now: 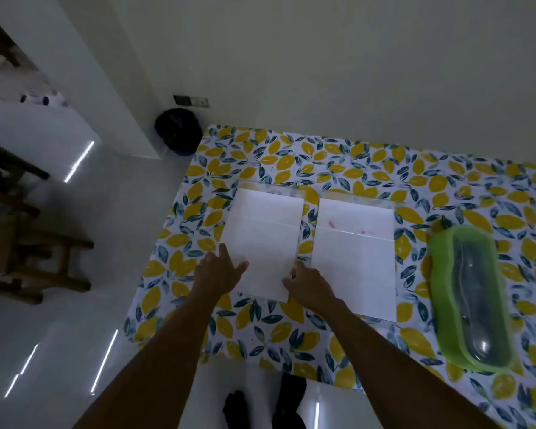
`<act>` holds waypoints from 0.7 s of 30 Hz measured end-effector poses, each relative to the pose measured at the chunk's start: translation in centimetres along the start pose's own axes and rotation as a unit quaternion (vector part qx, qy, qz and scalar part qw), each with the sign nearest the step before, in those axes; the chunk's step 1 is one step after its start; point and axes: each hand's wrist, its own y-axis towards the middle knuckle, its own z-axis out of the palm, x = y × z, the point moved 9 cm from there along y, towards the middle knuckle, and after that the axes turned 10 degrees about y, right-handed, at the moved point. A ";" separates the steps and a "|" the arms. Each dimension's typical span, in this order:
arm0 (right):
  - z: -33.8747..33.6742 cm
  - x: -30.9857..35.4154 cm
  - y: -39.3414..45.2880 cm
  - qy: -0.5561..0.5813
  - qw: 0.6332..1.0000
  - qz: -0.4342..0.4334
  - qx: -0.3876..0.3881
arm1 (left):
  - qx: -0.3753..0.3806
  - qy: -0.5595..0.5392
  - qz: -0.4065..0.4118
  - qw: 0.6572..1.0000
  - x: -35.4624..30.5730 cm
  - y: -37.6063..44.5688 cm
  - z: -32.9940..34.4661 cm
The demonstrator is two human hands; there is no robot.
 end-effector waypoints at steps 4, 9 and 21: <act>0.1 -1.0 -0.9 0.127 0.986 0.063 -0.084 | 0.004 -0.037 -0.027 0.999 1.1 -0.1 1.5; 1.0 -2.6 -2.1 0.276 0.945 0.126 -0.126 | -0.027 -0.147 -0.077 0.986 2.2 -0.2 1.6; -0.6 -1.4 -10.6 0.463 0.848 0.063 -0.249 | -0.165 -0.442 0.007 0.882 5.8 -7.3 -1.7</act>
